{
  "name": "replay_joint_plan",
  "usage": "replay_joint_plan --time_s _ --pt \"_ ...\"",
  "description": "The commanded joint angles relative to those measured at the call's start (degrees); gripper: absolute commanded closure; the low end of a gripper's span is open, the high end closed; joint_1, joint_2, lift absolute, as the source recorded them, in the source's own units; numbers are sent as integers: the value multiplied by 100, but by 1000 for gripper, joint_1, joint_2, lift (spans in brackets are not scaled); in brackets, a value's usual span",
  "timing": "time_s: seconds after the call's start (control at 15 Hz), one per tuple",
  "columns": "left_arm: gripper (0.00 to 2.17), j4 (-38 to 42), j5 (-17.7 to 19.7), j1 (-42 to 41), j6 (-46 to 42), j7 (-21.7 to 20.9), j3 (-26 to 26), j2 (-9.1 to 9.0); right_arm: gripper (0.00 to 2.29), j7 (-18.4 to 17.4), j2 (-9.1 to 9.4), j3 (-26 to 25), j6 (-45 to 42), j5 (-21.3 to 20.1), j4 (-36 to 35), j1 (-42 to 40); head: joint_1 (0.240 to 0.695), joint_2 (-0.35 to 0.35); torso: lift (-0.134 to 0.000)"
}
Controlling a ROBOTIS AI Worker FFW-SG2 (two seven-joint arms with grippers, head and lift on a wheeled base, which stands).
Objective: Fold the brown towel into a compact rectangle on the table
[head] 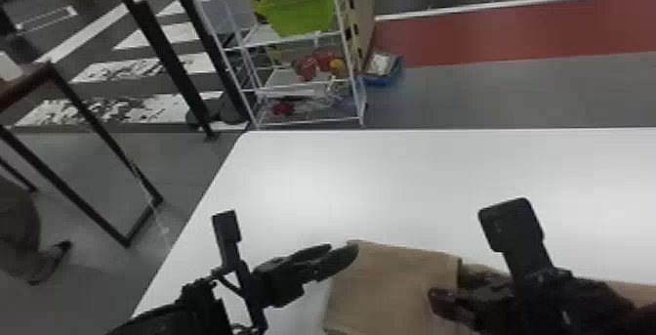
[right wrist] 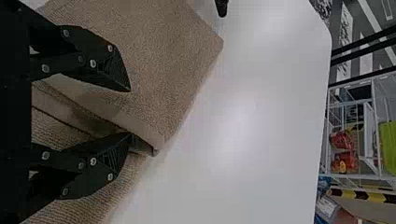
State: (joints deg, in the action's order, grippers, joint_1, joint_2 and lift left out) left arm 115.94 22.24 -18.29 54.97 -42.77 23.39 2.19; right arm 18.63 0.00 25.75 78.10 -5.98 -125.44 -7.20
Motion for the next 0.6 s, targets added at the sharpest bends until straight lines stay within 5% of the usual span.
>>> replay_joint_plan --time_s 0.0,0.53 --pt "80 104 0 -8 -17 6 43 1 650 53 5 9 430 -8 -341 -62 695 350 -122" --pt "80 157 -167 9 -562 252 16 -8 653 238 5 -88 1198 -69 -428 -27 695 350 -122"
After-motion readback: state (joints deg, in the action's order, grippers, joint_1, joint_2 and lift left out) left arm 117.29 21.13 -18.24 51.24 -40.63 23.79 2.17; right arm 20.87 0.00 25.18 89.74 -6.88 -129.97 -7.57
